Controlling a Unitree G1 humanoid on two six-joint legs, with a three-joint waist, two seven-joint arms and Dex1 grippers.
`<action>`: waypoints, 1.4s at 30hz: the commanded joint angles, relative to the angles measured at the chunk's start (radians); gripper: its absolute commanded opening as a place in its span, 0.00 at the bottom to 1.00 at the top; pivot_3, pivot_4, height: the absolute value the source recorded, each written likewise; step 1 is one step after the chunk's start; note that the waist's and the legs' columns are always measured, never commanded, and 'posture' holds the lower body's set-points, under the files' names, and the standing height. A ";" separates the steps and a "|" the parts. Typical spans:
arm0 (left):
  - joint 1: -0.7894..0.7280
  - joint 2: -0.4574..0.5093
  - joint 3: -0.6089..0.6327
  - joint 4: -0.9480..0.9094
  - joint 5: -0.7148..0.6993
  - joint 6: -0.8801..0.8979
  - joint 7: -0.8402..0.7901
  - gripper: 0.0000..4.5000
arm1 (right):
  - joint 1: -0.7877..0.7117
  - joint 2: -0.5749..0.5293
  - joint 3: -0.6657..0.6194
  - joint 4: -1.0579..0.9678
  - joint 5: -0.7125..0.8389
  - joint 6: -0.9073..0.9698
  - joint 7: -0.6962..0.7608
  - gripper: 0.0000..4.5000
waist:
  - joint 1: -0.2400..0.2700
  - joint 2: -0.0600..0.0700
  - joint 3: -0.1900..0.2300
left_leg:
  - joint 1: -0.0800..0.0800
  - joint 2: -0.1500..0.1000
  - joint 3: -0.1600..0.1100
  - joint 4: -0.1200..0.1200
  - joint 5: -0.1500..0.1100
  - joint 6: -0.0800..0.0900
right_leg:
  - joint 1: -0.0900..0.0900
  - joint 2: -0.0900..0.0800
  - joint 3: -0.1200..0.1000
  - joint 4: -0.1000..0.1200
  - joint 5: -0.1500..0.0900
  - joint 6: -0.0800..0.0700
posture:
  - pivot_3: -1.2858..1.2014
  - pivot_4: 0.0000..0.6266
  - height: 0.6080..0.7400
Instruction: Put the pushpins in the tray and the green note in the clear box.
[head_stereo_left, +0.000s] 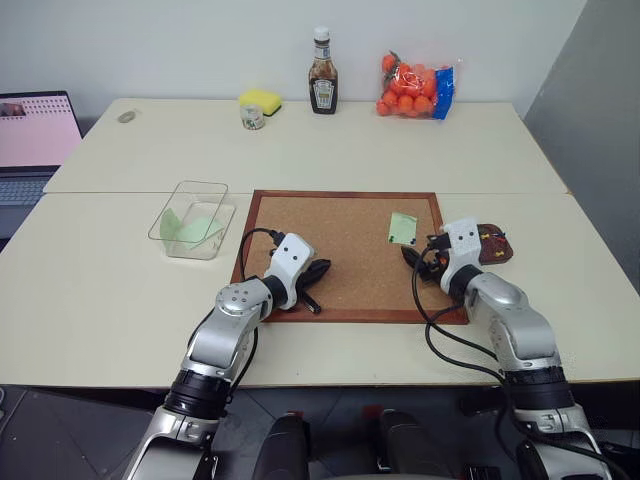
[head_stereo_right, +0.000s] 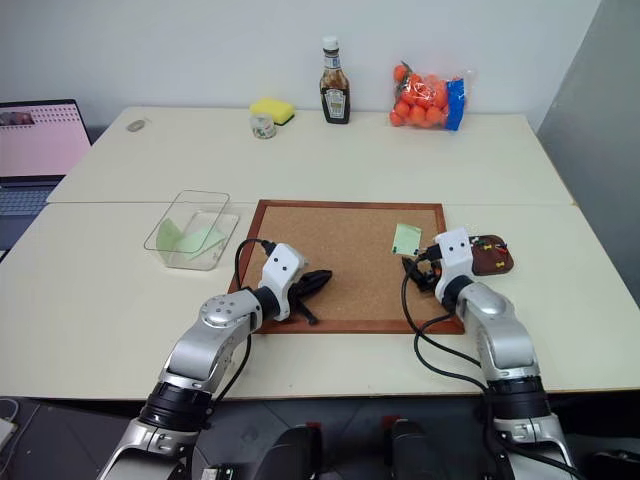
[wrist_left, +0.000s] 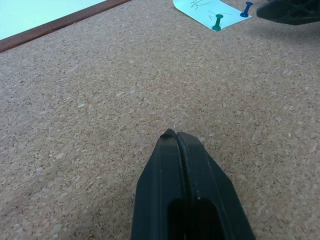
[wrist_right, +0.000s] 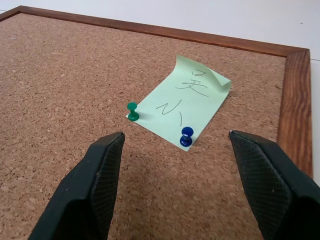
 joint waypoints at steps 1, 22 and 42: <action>0.002 -0.001 -0.015 0.004 0.006 -0.002 -0.007 0.00 | -0.049 0.013 0.002 0.042 -0.021 -0.061 -0.006 0.78 | 0.000 0.000 0.000 | 0.000 0.000 0.000 0.000 0.000 0.000 | 0.000 0.000 0.000 0.000 0.000 0.000 | 0.52 0.24 1.00; 0.005 -0.003 -0.016 0.002 0.007 -0.004 -0.005 0.00 | -0.064 0.009 -0.005 0.114 -0.058 -0.119 -0.011 0.01 | 0.000 0.000 0.000 | 0.000 0.000 0.000 0.000 0.000 0.000 | 0.000 0.000 0.000 0.000 0.000 -0.001 | 0.52 0.24 1.00; 0.010 -0.004 -0.017 0.001 0.007 0.000 -0.004 0.00 | -0.056 0.059 -0.063 0.039 0.007 -0.172 -0.021 0.01 | 0.000 0.000 0.000 | 0.000 0.000 0.000 0.000 0.000 0.000 | 0.000 0.000 0.000 0.000 0.000 -0.001 | 0.52 0.24 1.00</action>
